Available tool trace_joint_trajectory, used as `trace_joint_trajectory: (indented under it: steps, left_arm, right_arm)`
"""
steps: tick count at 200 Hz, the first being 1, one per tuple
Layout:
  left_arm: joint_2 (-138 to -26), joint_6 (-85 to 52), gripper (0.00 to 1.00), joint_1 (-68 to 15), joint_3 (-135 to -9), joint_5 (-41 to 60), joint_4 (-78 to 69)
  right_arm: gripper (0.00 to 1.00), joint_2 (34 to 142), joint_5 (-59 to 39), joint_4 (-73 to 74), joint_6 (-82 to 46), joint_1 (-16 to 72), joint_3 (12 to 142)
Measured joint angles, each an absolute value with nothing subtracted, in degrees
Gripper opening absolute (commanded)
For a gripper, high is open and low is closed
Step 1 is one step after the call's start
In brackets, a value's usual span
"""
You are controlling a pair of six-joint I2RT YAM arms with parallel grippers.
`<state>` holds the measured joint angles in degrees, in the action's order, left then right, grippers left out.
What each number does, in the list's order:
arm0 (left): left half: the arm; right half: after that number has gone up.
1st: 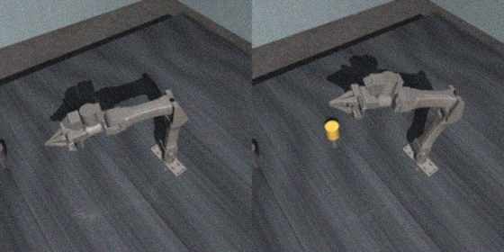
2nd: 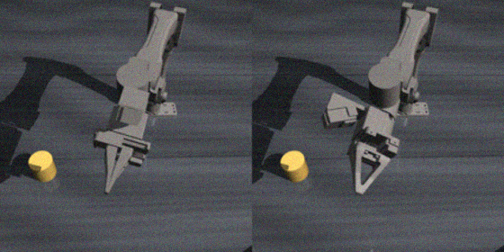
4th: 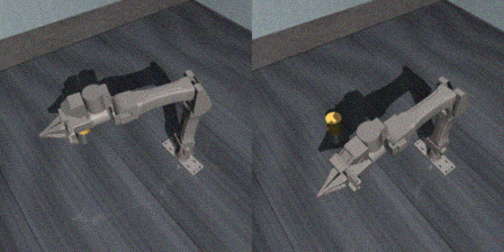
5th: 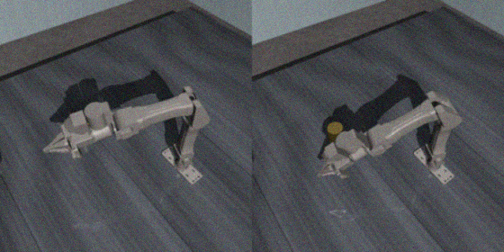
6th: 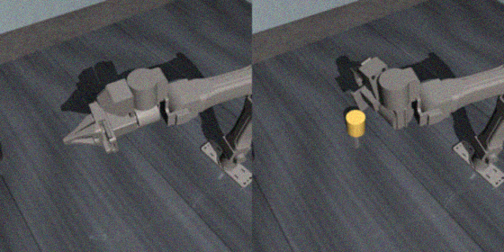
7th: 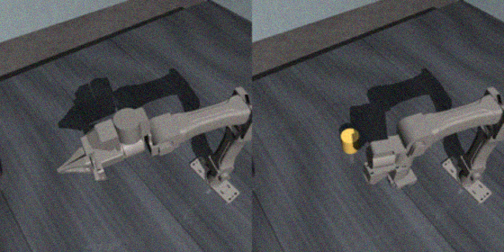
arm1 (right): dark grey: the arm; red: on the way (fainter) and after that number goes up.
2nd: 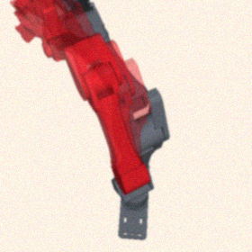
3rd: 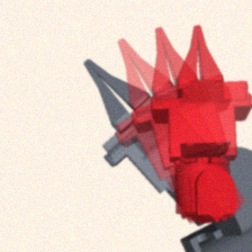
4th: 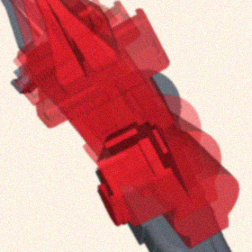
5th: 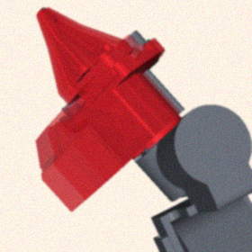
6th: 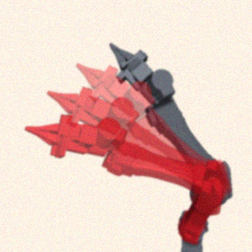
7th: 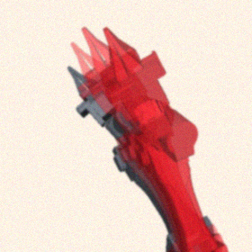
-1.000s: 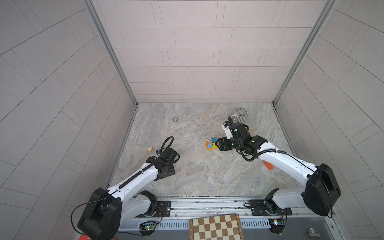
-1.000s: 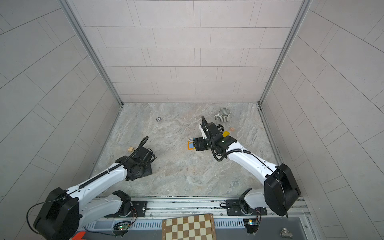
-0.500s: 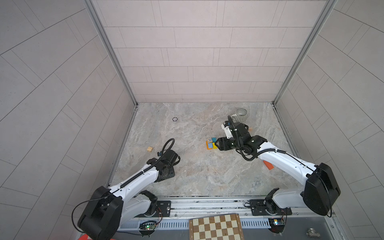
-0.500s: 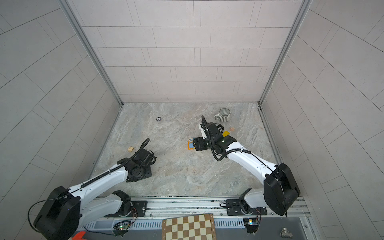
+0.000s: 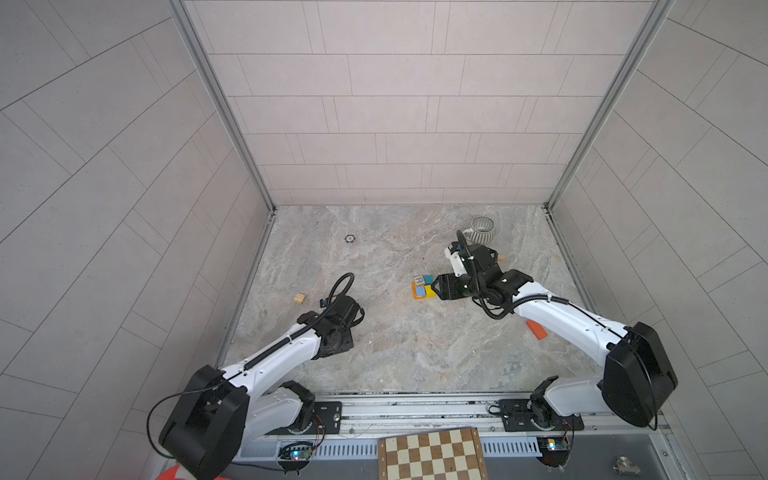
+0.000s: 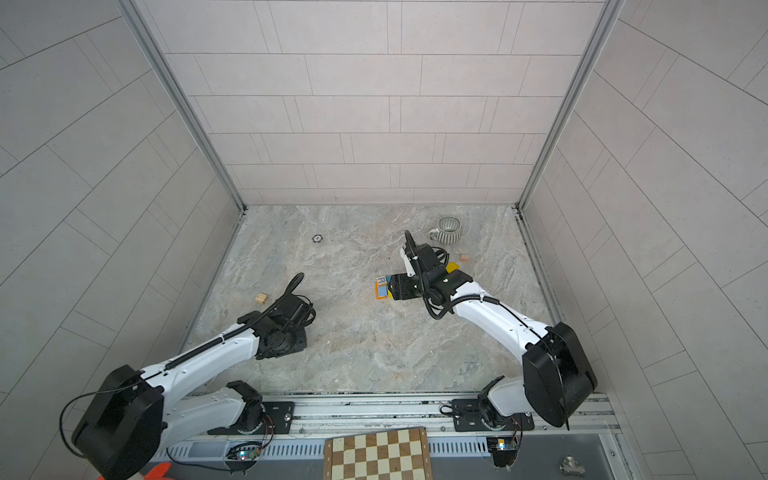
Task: Build the wood block tower
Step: 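Carry the Y cube with the left gripper over the block group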
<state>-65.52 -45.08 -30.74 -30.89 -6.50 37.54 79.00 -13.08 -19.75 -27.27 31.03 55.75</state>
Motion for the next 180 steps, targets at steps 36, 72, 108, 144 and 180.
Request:
trace_joint_trajectory:
  steps: [36, 72, 108, 144, 180]
  left_arm:
    - [-69.1, -46.1, 0.31, -35.4, -37.7, -7.9, 39.2]
    - [-76.9, -47.4, 0.3, -40.7, -47.3, -8.7, 39.8]
    - [-86.2, -48.4, 0.3, -44.5, -57.3, -9.1, 39.8]
    - [-94.6, -48.7, 0.3, -46.8, -66.0, -9.0, 39.9]
    - [-100.5, -48.6, 0.3, -48.1, -73.0, -8.8, 40.1]
  right_arm:
    - [0.72, 79.0, -13.6, -19.6, -28.1, 29.1, 54.2]
    - [0.73, 78.2, -15.0, -19.5, -29.5, 24.9, 52.5]
    - [0.74, 75.2, -15.5, -18.6, -31.5, 19.9, 49.0]
    - [0.77, 72.6, -16.4, -16.1, -33.6, 16.3, 44.3]
    - [0.78, 71.1, -16.6, -14.0, -34.6, 15.0, 42.3]
